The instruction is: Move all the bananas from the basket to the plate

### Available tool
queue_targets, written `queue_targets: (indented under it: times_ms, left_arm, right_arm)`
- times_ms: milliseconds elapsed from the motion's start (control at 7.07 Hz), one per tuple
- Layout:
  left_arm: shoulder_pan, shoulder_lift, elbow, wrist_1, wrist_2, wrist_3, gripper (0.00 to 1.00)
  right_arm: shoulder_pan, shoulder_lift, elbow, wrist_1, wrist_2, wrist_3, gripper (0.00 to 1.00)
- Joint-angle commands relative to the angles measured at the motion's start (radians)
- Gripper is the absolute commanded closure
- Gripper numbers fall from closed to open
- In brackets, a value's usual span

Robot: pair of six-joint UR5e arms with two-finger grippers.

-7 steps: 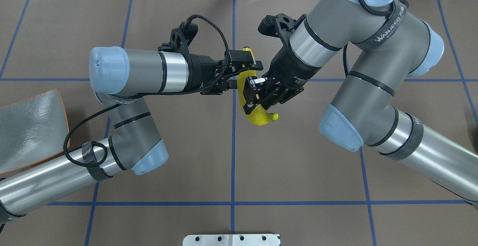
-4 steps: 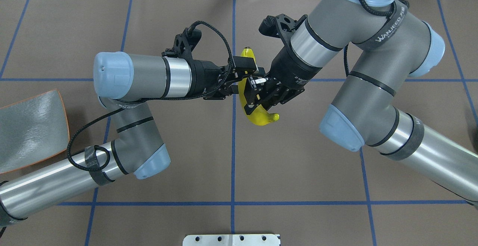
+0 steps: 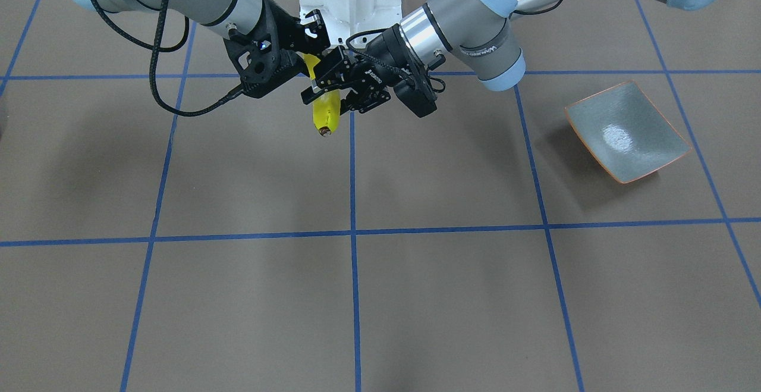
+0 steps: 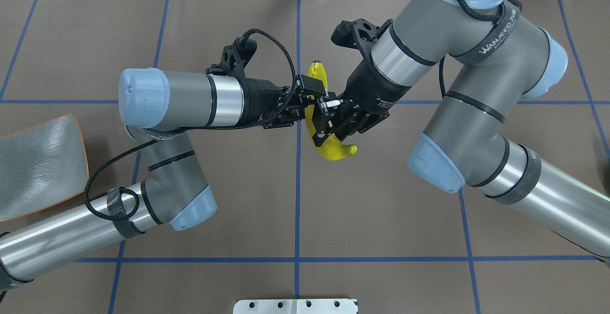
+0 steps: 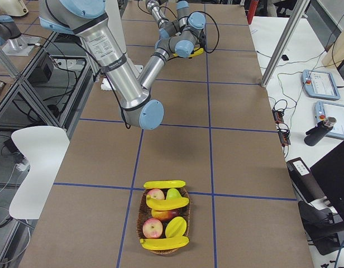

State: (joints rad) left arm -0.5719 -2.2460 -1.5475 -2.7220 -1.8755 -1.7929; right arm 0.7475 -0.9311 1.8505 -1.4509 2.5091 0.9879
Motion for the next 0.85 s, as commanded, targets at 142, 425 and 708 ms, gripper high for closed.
queue_targets:
  times_ms: [142, 425, 708]
  left_arm:
    - [0.000, 0.009, -0.014, 0.010, -0.008, -0.046, 1.00]
    - [0.001, 0.009, -0.020, 0.011, -0.008, -0.078, 1.00]
    - [0.001, 0.009, -0.020, 0.011, -0.010, -0.077, 1.00]
  right_arm:
    - [0.004, 0.000, -0.008, -0.003, -0.001, 0.004, 1.00]
    - [0.003, 0.003, -0.019, 0.001, -0.003, 0.108, 0.00]
    - [0.010, 0.009, -0.014, 0.001, 0.000, 0.126, 0.00]
